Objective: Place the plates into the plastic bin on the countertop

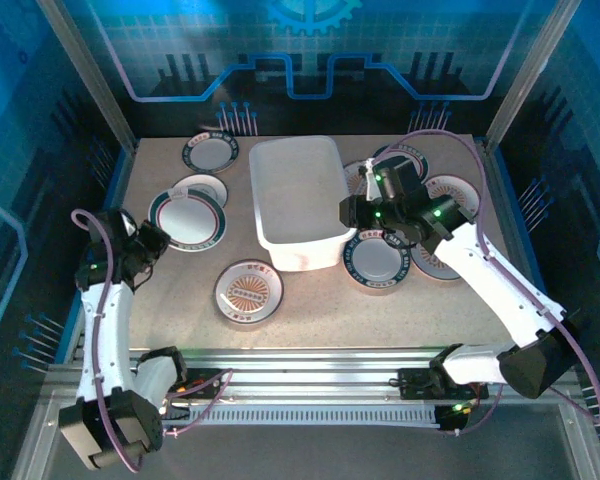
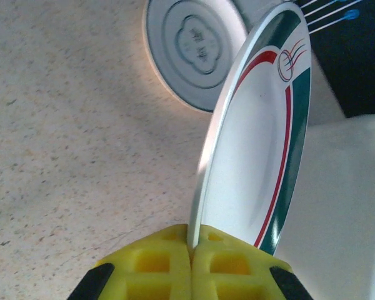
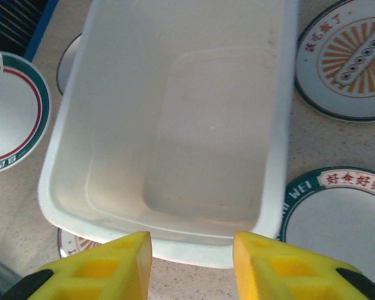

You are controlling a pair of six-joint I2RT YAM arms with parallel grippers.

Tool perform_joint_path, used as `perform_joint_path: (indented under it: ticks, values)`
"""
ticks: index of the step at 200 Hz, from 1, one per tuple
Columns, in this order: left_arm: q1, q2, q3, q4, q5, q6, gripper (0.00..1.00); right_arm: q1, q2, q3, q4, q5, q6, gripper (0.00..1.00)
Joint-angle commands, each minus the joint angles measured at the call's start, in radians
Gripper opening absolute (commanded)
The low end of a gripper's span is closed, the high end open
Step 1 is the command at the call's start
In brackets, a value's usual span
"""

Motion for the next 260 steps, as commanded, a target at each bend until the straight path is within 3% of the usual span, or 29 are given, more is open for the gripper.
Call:
perform_joint_path:
  ticks: [1,58,82,115,209,260]
  values:
    - [0.000,-0.020,0.084,0.035,0.125,0.022,0.00,0.012,0.016,0.066,0.004,-0.086,0.016,0.41]
    - [-0.034,0.019,0.203,0.177,0.338,-0.036,0.00,0.051,0.128,0.183,0.084,-0.281,0.109,0.46]
    - [-0.103,0.054,0.255,0.201,0.361,-0.033,0.00,0.086,0.184,0.215,0.161,-0.365,0.194,0.48]
    - [-0.212,0.081,0.289,0.239,0.330,-0.030,0.00,0.127,0.185,0.129,0.404,-0.409,0.331,0.46]
    - [-0.326,0.114,0.281,0.305,0.274,-0.064,0.00,0.148,0.128,-0.044,0.598,-0.255,0.485,0.42]
    - [-0.362,0.108,0.253,0.333,0.237,-0.082,0.00,0.155,0.108,-0.153,0.768,-0.180,0.622,0.29]
